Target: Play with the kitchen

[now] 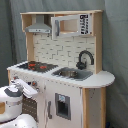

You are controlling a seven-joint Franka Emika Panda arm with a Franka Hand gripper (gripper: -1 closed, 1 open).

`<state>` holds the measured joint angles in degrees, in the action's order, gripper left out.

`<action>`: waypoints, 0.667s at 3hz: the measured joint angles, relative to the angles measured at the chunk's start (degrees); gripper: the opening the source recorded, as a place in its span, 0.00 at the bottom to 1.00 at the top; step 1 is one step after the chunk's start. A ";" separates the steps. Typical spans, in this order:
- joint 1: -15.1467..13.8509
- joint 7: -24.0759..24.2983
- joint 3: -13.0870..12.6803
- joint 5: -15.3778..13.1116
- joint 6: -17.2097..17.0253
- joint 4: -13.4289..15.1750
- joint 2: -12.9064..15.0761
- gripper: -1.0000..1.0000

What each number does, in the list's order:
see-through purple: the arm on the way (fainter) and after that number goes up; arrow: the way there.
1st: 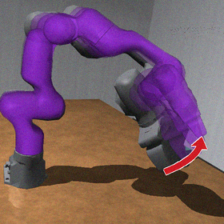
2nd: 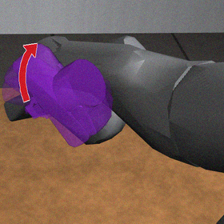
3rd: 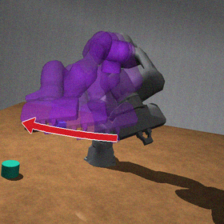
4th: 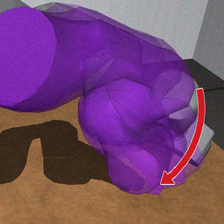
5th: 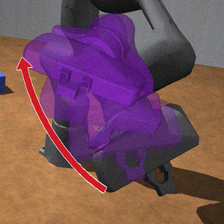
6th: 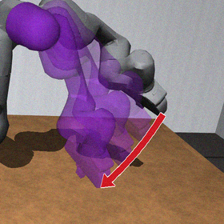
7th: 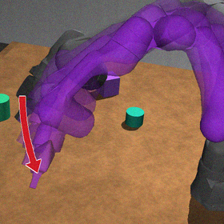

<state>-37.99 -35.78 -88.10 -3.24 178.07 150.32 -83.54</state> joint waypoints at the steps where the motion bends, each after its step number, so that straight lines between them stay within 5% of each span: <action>1: -2.79 4.96 -1.69 0.62 1.25 -2.30 0.01 1.00; 2: -5.10 9.64 -1.93 1.20 2.26 -5.15 0.01 1.00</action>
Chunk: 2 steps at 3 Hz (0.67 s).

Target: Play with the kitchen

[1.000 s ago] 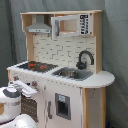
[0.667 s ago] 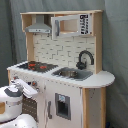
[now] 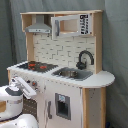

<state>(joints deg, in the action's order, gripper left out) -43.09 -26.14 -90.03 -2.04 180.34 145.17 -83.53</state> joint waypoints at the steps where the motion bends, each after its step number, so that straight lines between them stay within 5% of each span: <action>1: -2.24 1.48 0.07 3.59 3.44 -1.41 0.00 1.00; 2: 2.73 4.04 -1.49 3.60 3.91 -1.18 0.00 1.00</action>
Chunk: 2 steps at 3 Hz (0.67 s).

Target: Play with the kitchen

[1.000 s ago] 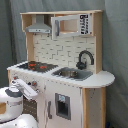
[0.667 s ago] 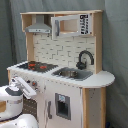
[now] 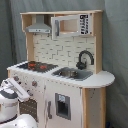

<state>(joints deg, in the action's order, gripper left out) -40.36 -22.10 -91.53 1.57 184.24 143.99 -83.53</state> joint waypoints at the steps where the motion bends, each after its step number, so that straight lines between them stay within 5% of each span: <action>1: 5.03 2.10 -1.20 0.02 -2.78 0.24 -0.03 1.00; 2: 7.39 7.96 -1.29 0.29 -3.05 0.41 -0.22 1.00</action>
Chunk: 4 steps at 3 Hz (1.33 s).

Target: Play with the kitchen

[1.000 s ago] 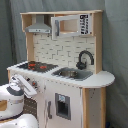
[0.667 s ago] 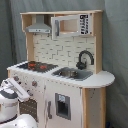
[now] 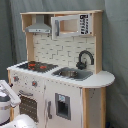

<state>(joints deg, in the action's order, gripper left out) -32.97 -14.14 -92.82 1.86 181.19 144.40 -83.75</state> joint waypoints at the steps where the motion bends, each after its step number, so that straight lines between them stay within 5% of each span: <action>1: 1.04 5.53 -0.80 0.00 1.63 0.00 -0.05 1.00; 2: 3.22 11.30 -1.89 0.01 2.76 0.15 -0.32 1.00; 4: 6.40 21.73 -2.07 0.16 3.01 5.56 -1.62 1.00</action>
<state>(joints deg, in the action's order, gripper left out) -26.57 7.60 -94.88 2.02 184.20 149.97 -85.37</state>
